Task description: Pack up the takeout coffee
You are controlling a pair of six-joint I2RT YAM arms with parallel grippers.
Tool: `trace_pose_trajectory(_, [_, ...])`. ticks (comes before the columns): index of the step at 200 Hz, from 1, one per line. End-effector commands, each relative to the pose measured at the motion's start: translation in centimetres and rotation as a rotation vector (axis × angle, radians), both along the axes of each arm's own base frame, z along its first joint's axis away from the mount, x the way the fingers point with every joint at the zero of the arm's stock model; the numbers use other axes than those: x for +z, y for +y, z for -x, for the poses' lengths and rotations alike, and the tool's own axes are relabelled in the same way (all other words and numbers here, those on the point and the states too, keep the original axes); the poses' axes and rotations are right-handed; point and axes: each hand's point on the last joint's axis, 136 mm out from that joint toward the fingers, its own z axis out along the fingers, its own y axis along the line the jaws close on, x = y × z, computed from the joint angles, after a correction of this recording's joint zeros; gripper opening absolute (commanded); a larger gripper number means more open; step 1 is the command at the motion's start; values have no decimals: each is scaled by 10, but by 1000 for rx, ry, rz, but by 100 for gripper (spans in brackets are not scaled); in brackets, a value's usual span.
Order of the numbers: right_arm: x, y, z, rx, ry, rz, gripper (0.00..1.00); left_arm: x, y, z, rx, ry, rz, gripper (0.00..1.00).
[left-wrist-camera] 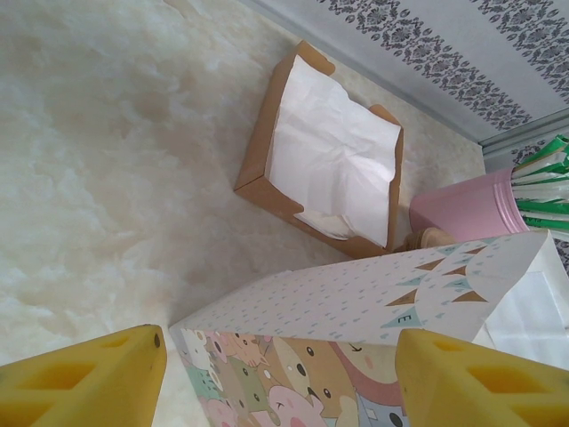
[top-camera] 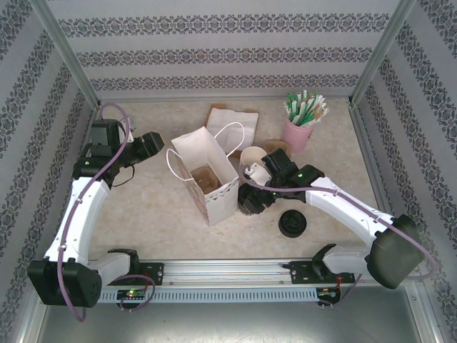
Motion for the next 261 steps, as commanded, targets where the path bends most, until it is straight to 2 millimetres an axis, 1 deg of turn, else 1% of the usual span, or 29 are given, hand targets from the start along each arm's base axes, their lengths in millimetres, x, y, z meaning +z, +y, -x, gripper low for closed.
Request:
trace_pose_trajectory(1, [10, -4, -10, -70, -61, 6, 79, -1, 2, 0, -8, -1, -8, 70])
trace_pose_trajectory(23, [10, -6, -5, -102, -96, 20, 77, -1, 2, 0, -7, -4, -5, 70])
trace_pose_trajectory(35, [11, -5, 0, -115, -93, 32, 76, -1, 1, 0, -10, -3, -3, 70])
trace_pose_trajectory(54, [18, 0, 5, -142, -93, 9, 76, -1, 1, 0, -10, -2, -2, 70])
trace_pose_trajectory(92, [20, -3, 6, -204, -90, -9, 77, -1, 0, 1, -13, -5, -2, 70])
trace_pose_trajectory(104, [20, -6, 6, -201, -101, 10, 80, -1, 0, 1, -14, -4, 0, 70])
trace_pose_trajectory(120, [24, -4, 8, -153, -100, 11, 88, 0, -1, 0, -17, -9, 3, 70])
trace_pose_trajectory(131, [27, -2, 8, -114, -90, -2, 91, 0, -1, 0, -20, -9, 7, 70])
trace_pose_trajectory(147, [27, -4, 4, -83, -81, -7, 93, 2, -2, 0, -25, -14, 12, 70])
trace_pose_trajectory(166, [25, -3, 4, -39, -46, -18, 94, 2, -2, 2, -24, -15, 5, 70])
trace_pose_trajectory(205, [21, 3, 0, 38, -48, -5, 94, 2, -1, 3, -28, -15, -7, 70])
trace_pose_trajectory(237, [22, 5, -9, 47, -83, 2, 93, 2, -2, 1, -33, -12, -5, 70])
trace_pose_trajectory(261, [17, 5, -11, 61, -84, 20, 92, 0, -2, 0, -32, -7, -5, 70])
